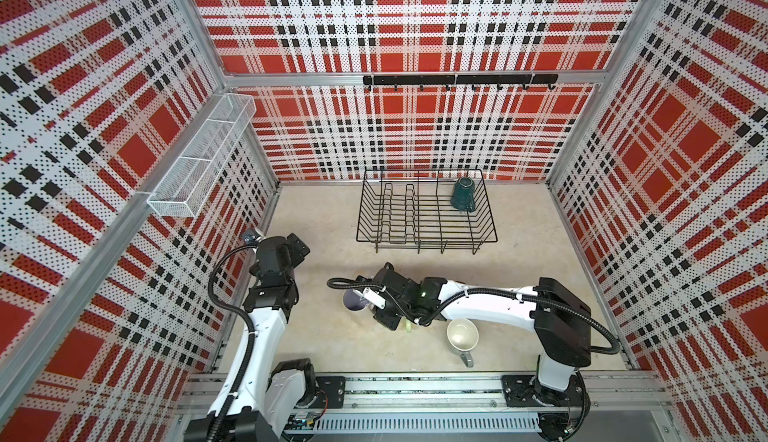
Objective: Load the cups into the dish rack
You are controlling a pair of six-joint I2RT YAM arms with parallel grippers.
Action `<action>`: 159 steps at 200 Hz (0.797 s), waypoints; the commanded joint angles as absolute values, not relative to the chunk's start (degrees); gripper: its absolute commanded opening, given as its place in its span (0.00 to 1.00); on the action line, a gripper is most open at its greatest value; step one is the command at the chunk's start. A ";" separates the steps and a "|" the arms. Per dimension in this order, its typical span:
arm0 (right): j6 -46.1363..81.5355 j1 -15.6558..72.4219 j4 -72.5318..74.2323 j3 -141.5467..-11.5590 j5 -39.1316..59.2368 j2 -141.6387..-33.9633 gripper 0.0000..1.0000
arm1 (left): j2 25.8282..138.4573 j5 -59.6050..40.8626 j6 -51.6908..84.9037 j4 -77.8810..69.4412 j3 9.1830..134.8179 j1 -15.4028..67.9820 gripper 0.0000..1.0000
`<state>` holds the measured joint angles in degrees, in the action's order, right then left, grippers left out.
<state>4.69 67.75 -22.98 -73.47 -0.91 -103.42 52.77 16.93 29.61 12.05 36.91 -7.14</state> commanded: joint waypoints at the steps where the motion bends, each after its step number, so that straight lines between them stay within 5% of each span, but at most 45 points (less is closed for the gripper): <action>1: 3.19 68.29 -20.70 -74.79 0.64 -104.60 0.12 | 52.32 17.23 29.80 11.78 36.87 -7.88 0.98; 159: 1.36 68.29 -23.81 -72.51 0.81 -105.55 0.40 | 52.21 14.53 31.03 9.84 34.98 -7.97 0.98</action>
